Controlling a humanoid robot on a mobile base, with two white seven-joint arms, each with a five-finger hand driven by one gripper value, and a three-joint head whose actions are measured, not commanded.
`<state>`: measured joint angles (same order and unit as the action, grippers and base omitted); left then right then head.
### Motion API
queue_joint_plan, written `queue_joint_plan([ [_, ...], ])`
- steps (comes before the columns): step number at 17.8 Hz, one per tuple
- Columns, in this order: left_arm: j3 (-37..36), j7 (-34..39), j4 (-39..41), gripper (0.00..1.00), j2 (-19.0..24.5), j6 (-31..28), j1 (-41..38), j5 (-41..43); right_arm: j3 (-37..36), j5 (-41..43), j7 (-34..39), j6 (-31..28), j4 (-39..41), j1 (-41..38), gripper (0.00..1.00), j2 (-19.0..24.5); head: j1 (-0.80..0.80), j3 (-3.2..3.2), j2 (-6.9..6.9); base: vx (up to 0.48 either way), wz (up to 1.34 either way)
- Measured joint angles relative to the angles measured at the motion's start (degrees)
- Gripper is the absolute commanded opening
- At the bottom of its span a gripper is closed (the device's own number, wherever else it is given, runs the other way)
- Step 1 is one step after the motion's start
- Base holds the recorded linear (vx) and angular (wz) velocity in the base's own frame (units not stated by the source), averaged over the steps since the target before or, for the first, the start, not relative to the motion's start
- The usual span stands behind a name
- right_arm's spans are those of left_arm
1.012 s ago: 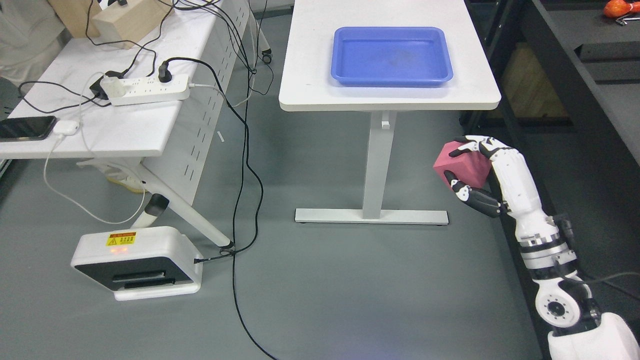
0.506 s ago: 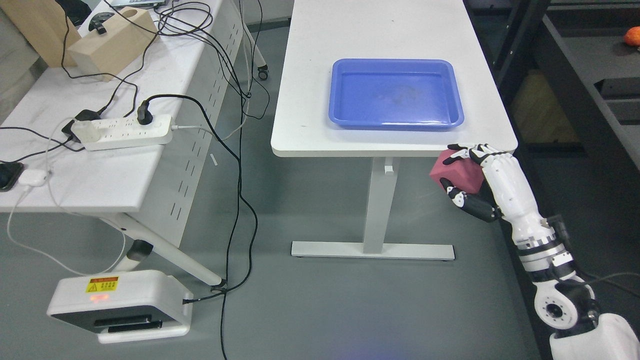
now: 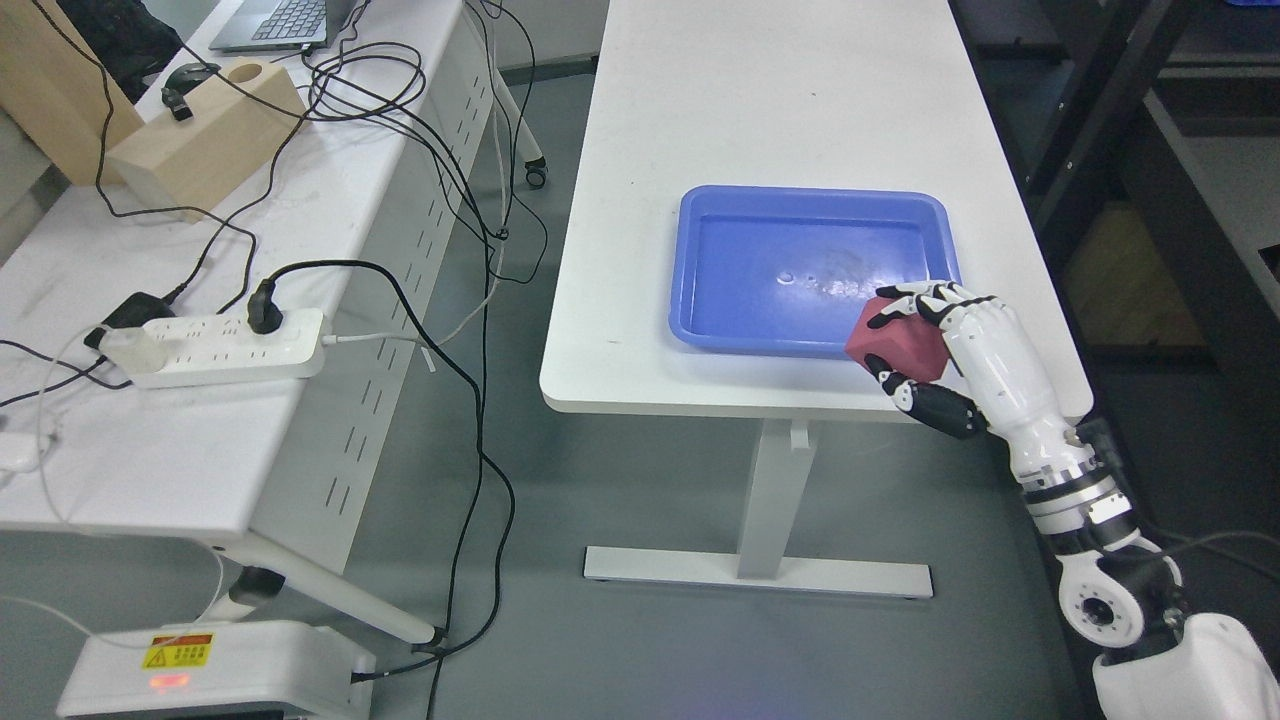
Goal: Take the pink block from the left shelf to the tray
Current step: 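Lower the pink cube into the blue tray with the right hand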
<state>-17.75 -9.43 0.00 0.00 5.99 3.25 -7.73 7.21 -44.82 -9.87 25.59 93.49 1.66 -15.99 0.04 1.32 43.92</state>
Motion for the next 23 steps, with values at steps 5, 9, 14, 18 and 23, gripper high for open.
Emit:
queue_joint_plan([
  [5,0.0,0.0,0.0,1.00,0.0,0.0,0.0,0.0,1.3,-1.5,0.0,0.0,0.0,0.3,0.07,0.4,0.00,0.00,0.00,0.212,0.00],
  [9,0.0,0.0,0.0,1.00,0.0,0.1,0.0,0.0,2.9,-4.5,0.0,0.0,0.0,0.5,0.07,0.8,0.00,0.00,0.00,0.163,0.00],
  [14,0.0,0.0,0.0,1.00,0.0,0.2,0.0,0.0,5.2,-9.5,0.1,0.0,0.0,1.4,0.05,1.2,0.00,0.00,0.01,0.126,0.00],
  [18,0.0,0.0,0.0,1.00,0.0,0.2,0.0,0.0,7.4,-15.4,0.1,-0.5,0.0,2.1,0.05,1.4,0.00,0.00,0.01,0.095,0.00],
  [23,0.0,0.0,0.0,1.00,0.0,0.3,0.0,0.0,9.7,-21.6,3.4,-2.3,-0.5,3.4,0.05,1.5,0.00,0.00,0.01,0.058,0.00],
])
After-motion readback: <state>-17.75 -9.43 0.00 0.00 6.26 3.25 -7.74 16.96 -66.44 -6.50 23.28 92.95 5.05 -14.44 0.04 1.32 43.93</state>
